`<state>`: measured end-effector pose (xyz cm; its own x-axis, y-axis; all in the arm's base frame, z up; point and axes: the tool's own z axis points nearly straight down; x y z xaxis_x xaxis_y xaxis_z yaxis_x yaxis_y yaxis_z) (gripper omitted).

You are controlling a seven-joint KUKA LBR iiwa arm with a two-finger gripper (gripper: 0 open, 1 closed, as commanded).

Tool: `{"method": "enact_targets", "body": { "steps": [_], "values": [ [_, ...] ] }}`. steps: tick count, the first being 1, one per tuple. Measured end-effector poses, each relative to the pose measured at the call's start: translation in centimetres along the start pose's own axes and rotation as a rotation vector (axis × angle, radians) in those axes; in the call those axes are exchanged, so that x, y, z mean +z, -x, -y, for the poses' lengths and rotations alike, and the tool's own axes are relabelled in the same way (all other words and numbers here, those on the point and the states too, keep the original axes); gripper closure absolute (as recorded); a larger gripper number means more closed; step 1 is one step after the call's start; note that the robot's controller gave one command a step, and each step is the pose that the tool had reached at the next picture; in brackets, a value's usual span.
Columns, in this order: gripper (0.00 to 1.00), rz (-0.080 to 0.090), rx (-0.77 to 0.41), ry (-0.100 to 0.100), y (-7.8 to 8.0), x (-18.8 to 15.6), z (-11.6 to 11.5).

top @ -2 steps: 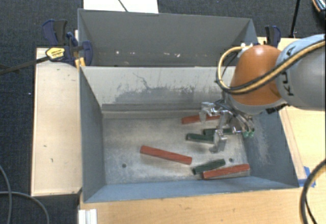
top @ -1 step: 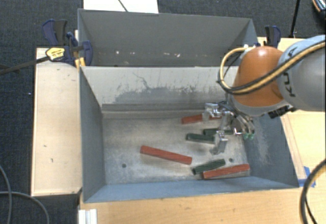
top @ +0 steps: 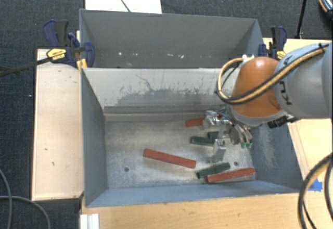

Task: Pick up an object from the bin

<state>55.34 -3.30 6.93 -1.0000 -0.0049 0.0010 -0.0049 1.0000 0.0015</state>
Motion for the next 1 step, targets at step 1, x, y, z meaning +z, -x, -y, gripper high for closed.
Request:
{"method": "enact_targets", "body": {
  "steps": [1],
  "values": [
    [0.00,0.002,-0.005,-0.001,0.06,-0.07,0.00]
  ]
}}
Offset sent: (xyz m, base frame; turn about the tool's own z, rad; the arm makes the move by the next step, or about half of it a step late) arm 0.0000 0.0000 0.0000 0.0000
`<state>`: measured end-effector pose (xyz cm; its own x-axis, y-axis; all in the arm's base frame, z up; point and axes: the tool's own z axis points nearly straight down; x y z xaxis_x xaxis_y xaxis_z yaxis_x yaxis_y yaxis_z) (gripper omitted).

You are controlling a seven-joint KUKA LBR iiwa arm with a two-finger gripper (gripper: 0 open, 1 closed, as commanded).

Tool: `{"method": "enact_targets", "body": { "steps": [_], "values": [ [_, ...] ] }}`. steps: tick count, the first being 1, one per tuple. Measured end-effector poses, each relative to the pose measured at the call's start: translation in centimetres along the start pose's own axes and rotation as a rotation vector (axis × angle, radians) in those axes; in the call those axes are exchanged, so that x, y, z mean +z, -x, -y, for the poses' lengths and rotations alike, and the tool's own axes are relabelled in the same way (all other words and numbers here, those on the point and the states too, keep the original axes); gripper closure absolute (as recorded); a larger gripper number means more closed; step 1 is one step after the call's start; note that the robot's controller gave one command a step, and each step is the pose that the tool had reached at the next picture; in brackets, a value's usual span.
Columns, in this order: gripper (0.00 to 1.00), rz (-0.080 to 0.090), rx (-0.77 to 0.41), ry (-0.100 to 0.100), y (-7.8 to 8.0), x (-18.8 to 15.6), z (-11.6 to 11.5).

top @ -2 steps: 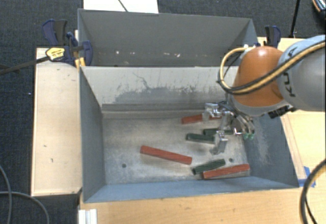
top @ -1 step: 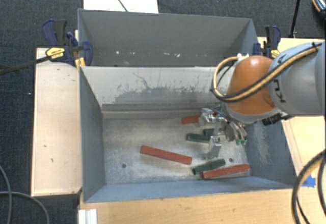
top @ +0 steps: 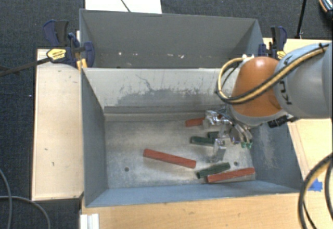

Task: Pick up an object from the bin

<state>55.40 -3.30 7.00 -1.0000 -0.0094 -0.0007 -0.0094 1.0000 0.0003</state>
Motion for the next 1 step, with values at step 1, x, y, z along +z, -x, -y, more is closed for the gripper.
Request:
{"method": "enact_targets", "body": {
  "steps": [1],
  "values": [
    [1.00,0.000,-0.002,0.000,0.00,0.00,0.00]
  ]
}}
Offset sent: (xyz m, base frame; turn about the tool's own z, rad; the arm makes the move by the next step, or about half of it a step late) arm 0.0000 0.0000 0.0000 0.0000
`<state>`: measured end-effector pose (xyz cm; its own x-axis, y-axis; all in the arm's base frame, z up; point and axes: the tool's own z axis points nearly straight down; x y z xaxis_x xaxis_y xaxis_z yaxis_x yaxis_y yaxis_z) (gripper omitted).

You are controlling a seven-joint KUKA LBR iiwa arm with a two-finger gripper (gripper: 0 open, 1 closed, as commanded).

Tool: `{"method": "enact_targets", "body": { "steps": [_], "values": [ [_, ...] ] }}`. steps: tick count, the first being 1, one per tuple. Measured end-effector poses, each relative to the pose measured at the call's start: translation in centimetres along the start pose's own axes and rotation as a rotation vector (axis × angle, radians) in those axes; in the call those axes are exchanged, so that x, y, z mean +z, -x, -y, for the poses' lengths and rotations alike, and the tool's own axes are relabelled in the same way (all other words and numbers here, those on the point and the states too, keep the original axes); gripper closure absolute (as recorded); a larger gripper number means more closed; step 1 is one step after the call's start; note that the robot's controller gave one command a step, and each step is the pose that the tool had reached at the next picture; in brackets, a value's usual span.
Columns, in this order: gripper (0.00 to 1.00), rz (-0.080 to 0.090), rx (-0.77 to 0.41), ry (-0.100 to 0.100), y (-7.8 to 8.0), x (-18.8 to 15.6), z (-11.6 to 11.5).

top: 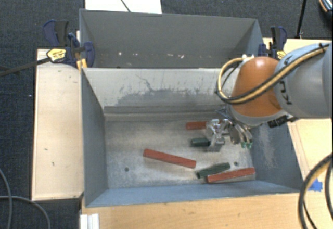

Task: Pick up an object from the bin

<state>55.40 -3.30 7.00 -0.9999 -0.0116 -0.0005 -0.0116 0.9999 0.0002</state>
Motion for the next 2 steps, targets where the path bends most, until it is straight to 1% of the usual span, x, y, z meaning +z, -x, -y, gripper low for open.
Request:
{"method": "enact_targets", "body": {
  "steps": [1,2],
  "values": [
    [1.00,0.006,-0.004,0.000,0.2,-2.9,0.0],
    [1.00,0.009,-0.006,-0.001,0.4,-10.6,0.0]
  ]
}}
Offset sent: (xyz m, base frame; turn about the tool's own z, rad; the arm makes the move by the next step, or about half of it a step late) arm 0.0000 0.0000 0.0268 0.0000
